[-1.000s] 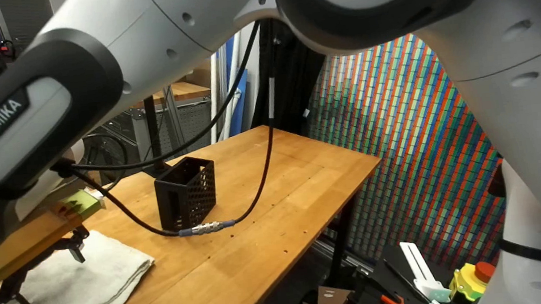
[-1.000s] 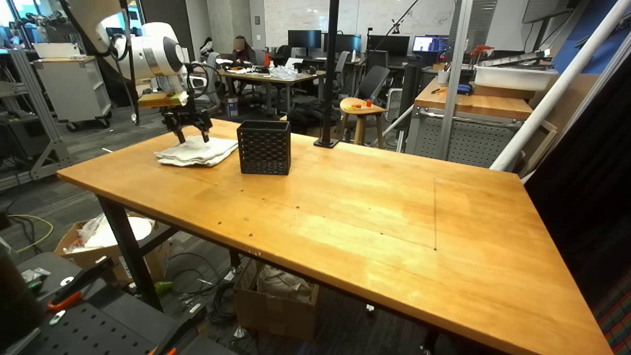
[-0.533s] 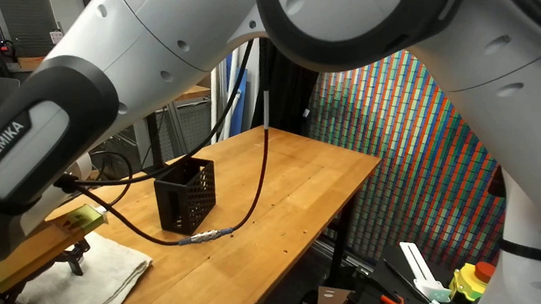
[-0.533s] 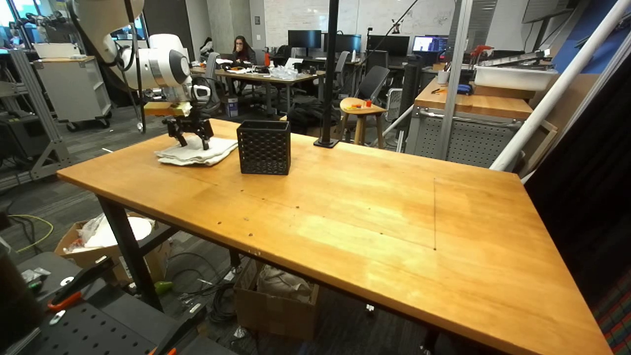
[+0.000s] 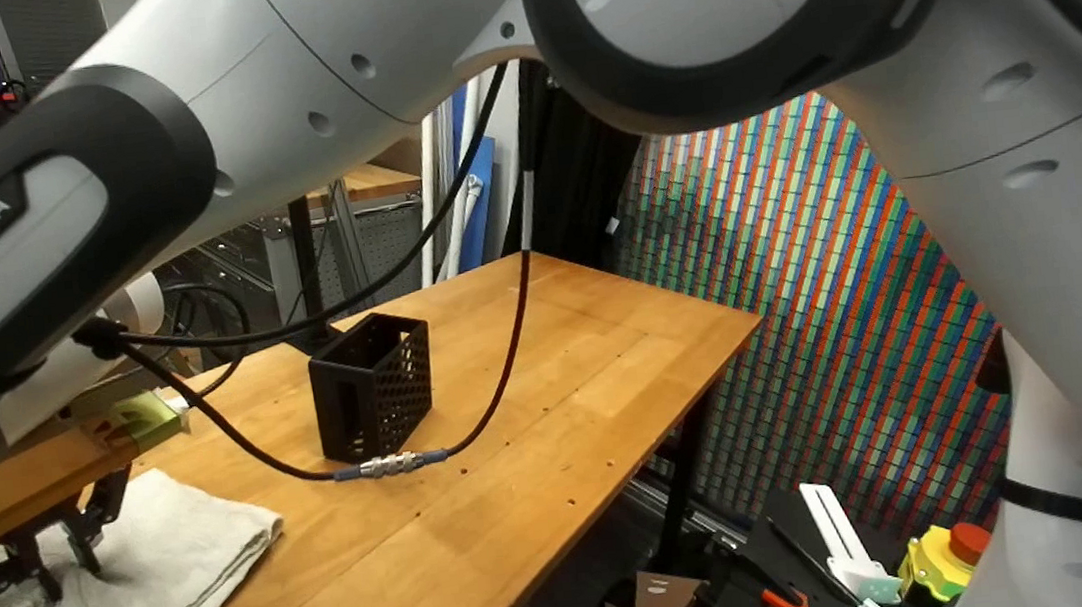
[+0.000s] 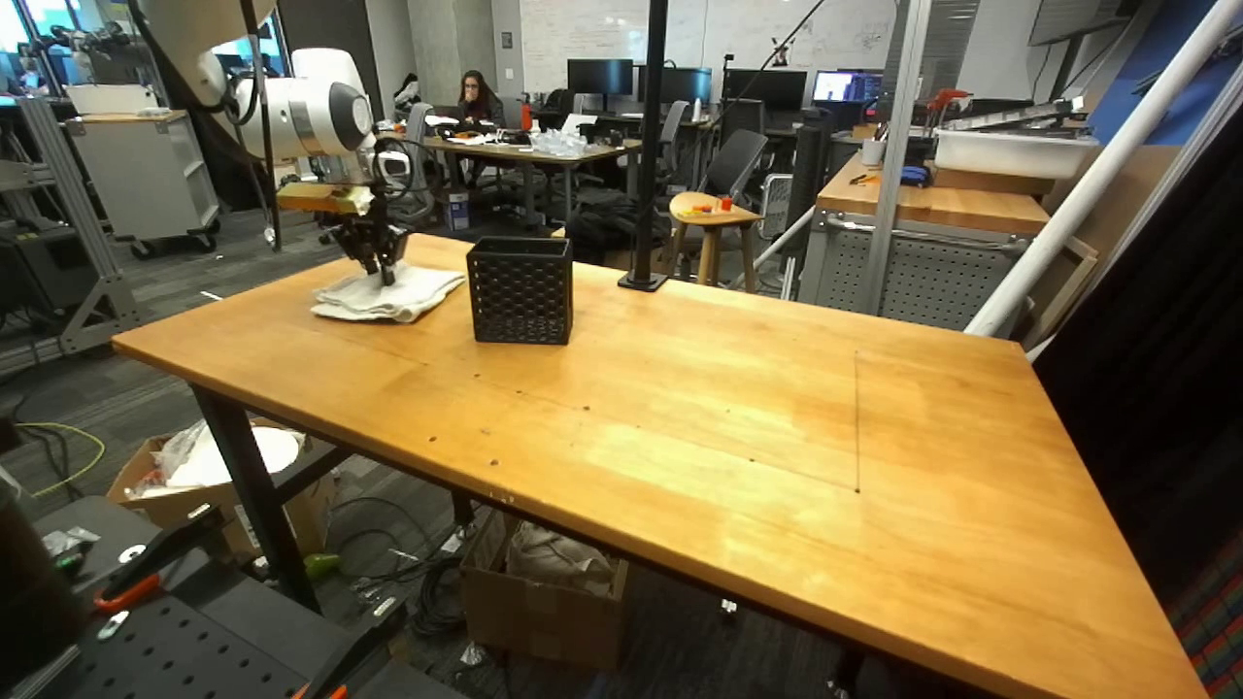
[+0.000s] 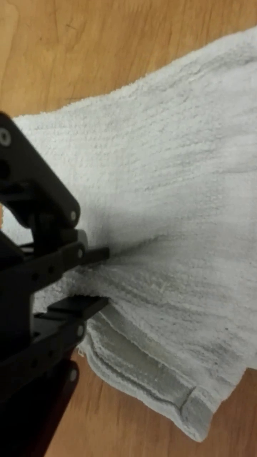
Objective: Put the cloth in the cap
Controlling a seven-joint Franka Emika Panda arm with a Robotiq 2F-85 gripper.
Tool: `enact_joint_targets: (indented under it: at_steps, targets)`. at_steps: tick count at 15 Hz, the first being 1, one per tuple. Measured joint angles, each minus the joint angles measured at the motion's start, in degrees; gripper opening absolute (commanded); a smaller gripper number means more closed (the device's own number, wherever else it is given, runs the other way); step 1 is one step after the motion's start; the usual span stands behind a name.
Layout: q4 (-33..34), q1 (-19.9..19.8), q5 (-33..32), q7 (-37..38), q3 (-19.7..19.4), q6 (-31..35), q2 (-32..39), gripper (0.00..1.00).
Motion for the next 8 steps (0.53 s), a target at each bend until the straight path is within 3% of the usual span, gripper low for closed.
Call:
enact_joint_targets:
  at_steps: [8]
  targets:
    - [0.16, 0.77, 0.41, 0.0, 0.01, -1.08, -3.61, 0.04]
